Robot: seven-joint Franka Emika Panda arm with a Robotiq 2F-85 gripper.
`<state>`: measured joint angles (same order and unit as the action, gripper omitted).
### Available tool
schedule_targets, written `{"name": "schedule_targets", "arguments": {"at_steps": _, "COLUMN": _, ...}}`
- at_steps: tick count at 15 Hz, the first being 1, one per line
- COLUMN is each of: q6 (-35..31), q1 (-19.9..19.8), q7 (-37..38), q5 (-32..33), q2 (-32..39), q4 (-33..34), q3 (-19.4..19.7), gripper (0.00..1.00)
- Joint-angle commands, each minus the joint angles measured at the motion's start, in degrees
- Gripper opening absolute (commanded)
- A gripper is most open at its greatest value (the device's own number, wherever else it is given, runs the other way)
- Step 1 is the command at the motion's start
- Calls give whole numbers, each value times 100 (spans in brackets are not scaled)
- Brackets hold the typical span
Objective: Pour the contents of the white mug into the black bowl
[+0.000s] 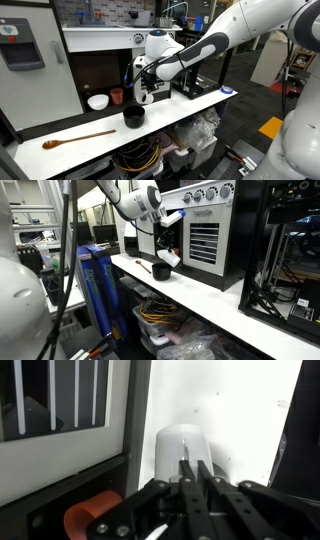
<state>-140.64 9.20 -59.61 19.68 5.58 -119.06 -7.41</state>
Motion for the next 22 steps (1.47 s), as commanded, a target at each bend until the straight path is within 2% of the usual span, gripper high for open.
{"name": "schedule_targets", "arguments": {"at_steps": 1, "q6": 132, "q1": 44, "q7": 302, "q5": 412, "q2": 165, "q4": 188, "q3": -58, "gripper": 2}}
{"name": "schedule_targets", "arguments": {"at_steps": 11, "q6": 340, "q1": 256, "q7": 947, "q5": 1427, "q2": 338, "q4": 300, "q3": -130, "gripper": 2}}
{"name": "schedule_targets", "arguments": {"at_steps": 22, "q6": 774, "q1": 492, "q7": 1402, "q5": 2268, "q2": 606, "q4": 539, "q3": -303, "gripper": 2}}
